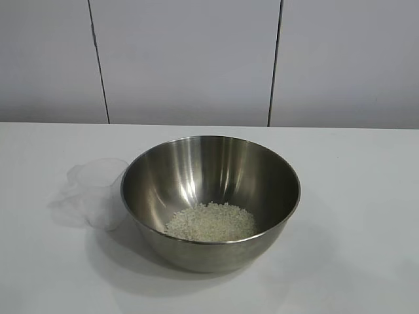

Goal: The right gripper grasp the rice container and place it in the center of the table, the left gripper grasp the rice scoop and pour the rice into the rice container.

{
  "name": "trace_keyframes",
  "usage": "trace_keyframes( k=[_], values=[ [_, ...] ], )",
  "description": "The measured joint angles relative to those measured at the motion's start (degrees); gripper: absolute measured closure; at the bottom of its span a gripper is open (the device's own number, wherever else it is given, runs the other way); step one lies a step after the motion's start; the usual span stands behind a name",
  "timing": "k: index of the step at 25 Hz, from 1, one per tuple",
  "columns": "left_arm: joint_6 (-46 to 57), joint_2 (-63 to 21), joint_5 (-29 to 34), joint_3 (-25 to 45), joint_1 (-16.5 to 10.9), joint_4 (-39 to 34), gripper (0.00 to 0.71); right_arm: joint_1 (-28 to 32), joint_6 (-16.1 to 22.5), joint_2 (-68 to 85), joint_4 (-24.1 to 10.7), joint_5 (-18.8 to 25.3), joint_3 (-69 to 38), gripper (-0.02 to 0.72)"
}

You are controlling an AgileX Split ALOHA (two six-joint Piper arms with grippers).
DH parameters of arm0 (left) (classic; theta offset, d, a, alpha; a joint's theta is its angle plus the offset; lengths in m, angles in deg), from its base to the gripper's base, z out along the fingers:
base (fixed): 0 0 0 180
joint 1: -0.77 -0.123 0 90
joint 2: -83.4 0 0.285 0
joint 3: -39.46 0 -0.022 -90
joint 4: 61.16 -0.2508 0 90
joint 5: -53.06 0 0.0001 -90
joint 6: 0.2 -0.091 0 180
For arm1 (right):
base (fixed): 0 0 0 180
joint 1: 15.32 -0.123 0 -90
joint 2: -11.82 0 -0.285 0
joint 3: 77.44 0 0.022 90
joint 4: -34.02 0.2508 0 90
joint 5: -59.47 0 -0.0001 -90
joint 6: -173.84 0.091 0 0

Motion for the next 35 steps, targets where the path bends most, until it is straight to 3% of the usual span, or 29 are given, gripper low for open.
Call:
trace_keyframes(
  k=[3,7,11,13,18,22,27,35],
  values=[
    [-0.1,-1.8,0.1,-0.1,-2.4,0.0,0.053,0.0,0.0,0.0,0.0,0.0,0.0,0.083],
    [-0.2,-5.7,0.3,-0.1,-2.4,2.2,0.053,0.0,0.0,0.0,0.0,0.0,0.0,0.083],
    [-1.4,-11.0,2.8,-0.1,-2.0,10.5,0.053,0.0,0.0,0.0,0.0,0.0,0.0,0.083],
    [-3.4,-14.0,5.2,-0.2,-0.1,14.4,0.053,0.0,0.0,0.0,0.0,0.0,0.0,0.083],
    [-4.5,-20.9,9.5,-0.2,8.6,17.3,0.053,0.0,0.0,0.0,0.0,0.0,0.0,0.083],
    [-2.1,-27.4,13.2,-0.2,11.2,16.6,0.053,0.0,0.0,0.0,0.0,0.0,0.0,0.083],
    [5.7,-38.6,13.7,1.1,12.8,8.9,0.053,0.0,0.0,0.0,0.0,-0.1,0.0,0.083],
    [19.7,-63.2,15.5,18.1,19.4,-5.5,0.053,0.0,0.0,0.0,0.0,0.0,0.0,0.083]
  ],
)
